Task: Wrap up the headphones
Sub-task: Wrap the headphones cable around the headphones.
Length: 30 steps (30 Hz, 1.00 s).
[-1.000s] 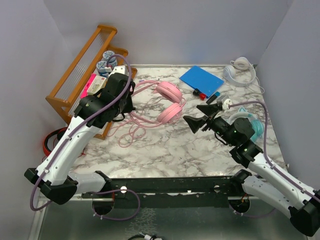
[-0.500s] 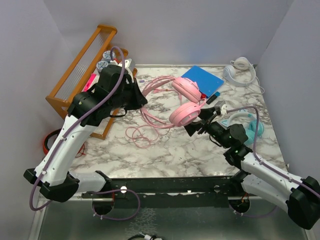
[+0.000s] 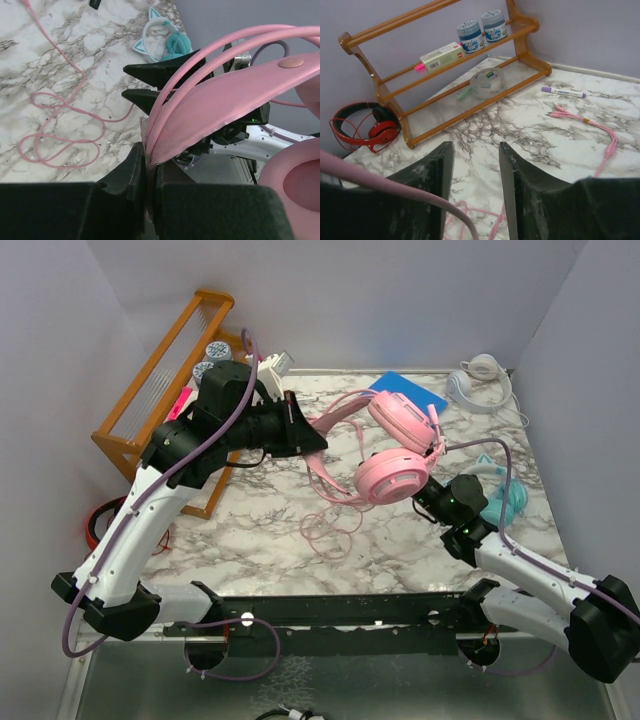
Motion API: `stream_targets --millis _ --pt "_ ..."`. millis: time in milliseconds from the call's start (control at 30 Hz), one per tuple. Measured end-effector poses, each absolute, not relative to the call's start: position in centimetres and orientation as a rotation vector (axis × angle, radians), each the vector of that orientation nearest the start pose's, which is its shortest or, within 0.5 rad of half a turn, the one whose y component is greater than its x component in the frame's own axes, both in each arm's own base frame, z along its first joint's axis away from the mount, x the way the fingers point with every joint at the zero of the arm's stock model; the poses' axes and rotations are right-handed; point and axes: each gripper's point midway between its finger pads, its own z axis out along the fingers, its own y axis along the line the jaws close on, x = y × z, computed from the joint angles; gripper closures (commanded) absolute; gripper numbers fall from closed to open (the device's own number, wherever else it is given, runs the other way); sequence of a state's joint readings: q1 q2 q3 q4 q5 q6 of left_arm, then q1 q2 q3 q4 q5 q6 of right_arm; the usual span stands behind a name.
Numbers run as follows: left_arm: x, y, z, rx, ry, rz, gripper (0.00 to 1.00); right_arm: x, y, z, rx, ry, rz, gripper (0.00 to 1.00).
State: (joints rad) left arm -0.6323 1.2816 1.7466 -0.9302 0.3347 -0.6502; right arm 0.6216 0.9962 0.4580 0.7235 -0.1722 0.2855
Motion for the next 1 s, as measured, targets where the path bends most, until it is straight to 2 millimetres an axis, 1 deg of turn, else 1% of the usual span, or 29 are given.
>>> stream_targets --millis 67,100,200,233,333,433,500,567,633,733,933,1000 --pt "21.5 -26.4 40.1 0.228 2.183 -1.14 1.0 27.3 24.6 26.8 -0.384 1.392 0.869 0.74" --pt "21.4 -26.5 40.2 0.237 2.178 -1.152 1.0 27.2 24.4 26.9 -0.378 1.391 0.865 0.78" --pt "21.1 -26.9 40.4 0.262 2.167 -1.185 1.0 27.3 23.7 27.9 -0.346 1.367 0.843 0.89" --pt "21.1 -27.0 40.4 0.27 2.165 -1.197 1.0 27.2 23.4 28.3 -0.334 1.355 0.836 0.91" --pt "20.8 -27.7 39.8 0.297 2.173 -1.244 1.0 27.4 23.0 28.9 -0.317 1.342 0.817 0.91" --pt "20.4 -28.3 39.1 0.328 2.193 -1.286 1.0 28.0 23.2 28.7 -0.317 1.371 0.804 0.91" --pt "20.4 -28.5 39.0 0.34 2.193 -1.3 1.0 28.5 23.2 28.5 -0.305 1.392 0.788 0.91" --pt "20.4 -28.6 38.7 0.344 2.195 -1.303 1.0 28.9 22.8 28.6 -0.279 1.403 0.762 0.93" --pt "20.5 -28.6 38.3 0.351 2.199 -1.296 1.0 29.5 22.3 29.2 -0.25 1.411 0.726 0.97" --pt "20.6 -28.5 37.0 0.366 2.216 -1.278 1.0 30.6 21.9 30.9 -0.213 1.402 0.681 0.98" --pt "20.2 -27.5 32.7 0.406 2.285 -1.183 1.0 32.2 20.9 34.2 -0.151 1.36 0.627 0.98" --pt "20.1 -27.2 31.9 0.417 2.299 -1.16 1.0 33.1 20.3 34.9 -0.129 1.351 0.61 0.98"
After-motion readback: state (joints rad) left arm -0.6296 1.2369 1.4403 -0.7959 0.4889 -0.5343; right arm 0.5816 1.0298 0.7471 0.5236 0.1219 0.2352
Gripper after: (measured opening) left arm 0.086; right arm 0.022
